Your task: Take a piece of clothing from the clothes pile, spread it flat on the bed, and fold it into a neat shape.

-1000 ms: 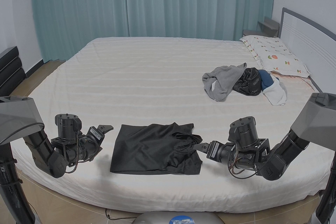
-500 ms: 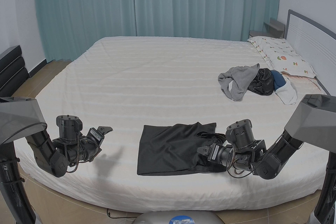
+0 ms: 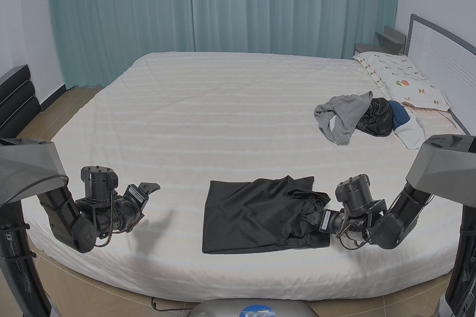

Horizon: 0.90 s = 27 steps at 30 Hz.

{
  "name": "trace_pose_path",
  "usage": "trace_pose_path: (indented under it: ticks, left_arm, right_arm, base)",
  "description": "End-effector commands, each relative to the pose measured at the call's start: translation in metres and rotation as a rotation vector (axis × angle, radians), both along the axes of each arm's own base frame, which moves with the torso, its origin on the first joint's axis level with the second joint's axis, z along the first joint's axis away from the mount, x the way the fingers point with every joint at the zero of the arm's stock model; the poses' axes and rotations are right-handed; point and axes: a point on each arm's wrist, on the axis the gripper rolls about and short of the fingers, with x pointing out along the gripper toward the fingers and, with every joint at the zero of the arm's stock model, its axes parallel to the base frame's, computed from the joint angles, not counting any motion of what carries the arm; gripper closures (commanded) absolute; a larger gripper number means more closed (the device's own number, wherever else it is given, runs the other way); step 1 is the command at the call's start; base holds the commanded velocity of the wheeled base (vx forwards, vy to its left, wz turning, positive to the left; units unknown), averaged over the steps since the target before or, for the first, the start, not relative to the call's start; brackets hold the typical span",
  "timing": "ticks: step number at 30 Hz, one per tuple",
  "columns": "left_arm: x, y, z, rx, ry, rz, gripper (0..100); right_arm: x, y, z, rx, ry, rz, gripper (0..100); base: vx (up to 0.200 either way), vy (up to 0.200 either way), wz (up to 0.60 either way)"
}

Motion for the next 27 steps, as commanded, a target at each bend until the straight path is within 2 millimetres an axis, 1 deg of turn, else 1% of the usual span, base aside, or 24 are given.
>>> trace_pose_path:
  ticks: [1,2,4,5,6,10,13,16,17,20,21,23,27]
  left_arm:
    - [0.0,0.0,-0.004,0.003,0.011,0.003,0]
    - [0.0,0.001,-0.004,0.003,0.012,0.004,0]
    - [0.0,0.001,-0.004,0.004,0.012,0.005,0]
    - [0.0,0.001,-0.004,0.004,0.012,0.005,0]
    - [0.0,0.001,-0.005,0.004,0.014,0.005,0]
    - [0.0,0.0,-0.005,0.003,0.015,0.002,0]
    - [0.0,-0.001,-0.005,0.003,0.014,-0.001,0]
    - [0.0,-0.001,-0.005,0.003,0.014,-0.003,0]
    - [0.0,-0.001,-0.005,0.003,0.014,-0.003,0]
    - [0.0,-0.002,-0.004,0.003,0.012,-0.004,0]
    - [0.0,-0.002,-0.004,0.003,0.012,-0.004,0]
    - [0.001,-0.002,-0.004,0.003,0.011,-0.004,0]
    - [0.001,-0.002,-0.005,0.003,0.012,-0.006,0]
  right_arm:
    - [-0.006,-0.023,0.012,-0.025,-0.007,-0.03,0]
    - [-0.013,-0.03,0.016,-0.057,0.005,-0.013,0]
    - [-0.019,-0.039,0.019,-0.107,0.032,0.014,0]
    - [-0.019,-0.039,0.019,-0.107,0.032,0.014,0]
    - [-0.02,-0.047,0.022,-0.125,0.046,0.015,0]
    - [-0.02,-0.057,0.023,-0.149,0.07,0.009,0]
    - [-0.018,-0.057,0.024,-0.139,0.059,0.013,0]
    - [-0.013,-0.054,0.03,-0.096,0.027,0.018,0]
    - [-0.011,-0.052,0.033,-0.062,0.014,0.025,0]
    - [-0.009,-0.043,0.033,0.067,0.007,0.057,0]
    - [-0.009,-0.041,0.034,0.085,0.005,0.064,0]
    - [-0.005,-0.036,0.026,0.154,0.021,0.076,0]
    - [0.002,-0.033,0.014,0.187,0.033,0.089,0]
  base:
    - [0.0,0.0,0.0]
    - [0.0,0.0,0.0]
    - [0.0,0.0,0.0]
    - [0.0,0.0,0.0]
    - [0.0,0.0,0.0]
    - [0.0,0.0,0.0]
    - [0.0,0.0,0.0]
    - [0.0,0.0,0.0]
    - [0.0,0.0,0.0]
    - [0.0,0.0,0.0]
    - [0.0,0.0,0.0]
    - [0.0,0.0,0.0]
    - [0.0,0.0,0.0]
